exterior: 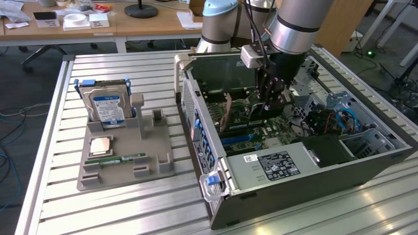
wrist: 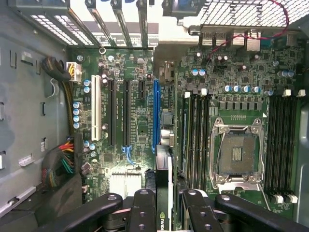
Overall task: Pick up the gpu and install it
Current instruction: 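Insert the gpu into the slot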
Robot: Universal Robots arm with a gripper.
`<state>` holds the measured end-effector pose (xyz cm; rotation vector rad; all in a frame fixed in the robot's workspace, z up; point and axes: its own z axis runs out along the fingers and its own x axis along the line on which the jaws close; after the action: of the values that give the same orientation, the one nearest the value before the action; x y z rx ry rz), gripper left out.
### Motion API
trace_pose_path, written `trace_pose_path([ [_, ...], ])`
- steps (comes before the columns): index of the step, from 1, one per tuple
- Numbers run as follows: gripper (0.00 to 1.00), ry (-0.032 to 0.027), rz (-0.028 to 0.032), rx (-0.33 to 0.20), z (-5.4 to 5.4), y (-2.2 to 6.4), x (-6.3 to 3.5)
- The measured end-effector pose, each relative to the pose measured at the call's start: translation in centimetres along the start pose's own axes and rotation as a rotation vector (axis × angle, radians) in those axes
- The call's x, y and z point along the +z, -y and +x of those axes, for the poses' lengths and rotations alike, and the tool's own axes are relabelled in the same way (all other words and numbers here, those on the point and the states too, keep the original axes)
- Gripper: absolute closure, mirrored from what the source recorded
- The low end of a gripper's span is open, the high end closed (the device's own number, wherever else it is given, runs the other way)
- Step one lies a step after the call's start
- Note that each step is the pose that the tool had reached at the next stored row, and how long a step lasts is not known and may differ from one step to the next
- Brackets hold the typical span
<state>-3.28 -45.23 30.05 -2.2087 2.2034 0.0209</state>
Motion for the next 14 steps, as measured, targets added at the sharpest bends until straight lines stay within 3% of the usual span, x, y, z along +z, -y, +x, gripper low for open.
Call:
trace_pose_path([
  [14, 0.74, 0.0001, 0.0002, 0.0, 0.11, -0.28, 0.23],
])
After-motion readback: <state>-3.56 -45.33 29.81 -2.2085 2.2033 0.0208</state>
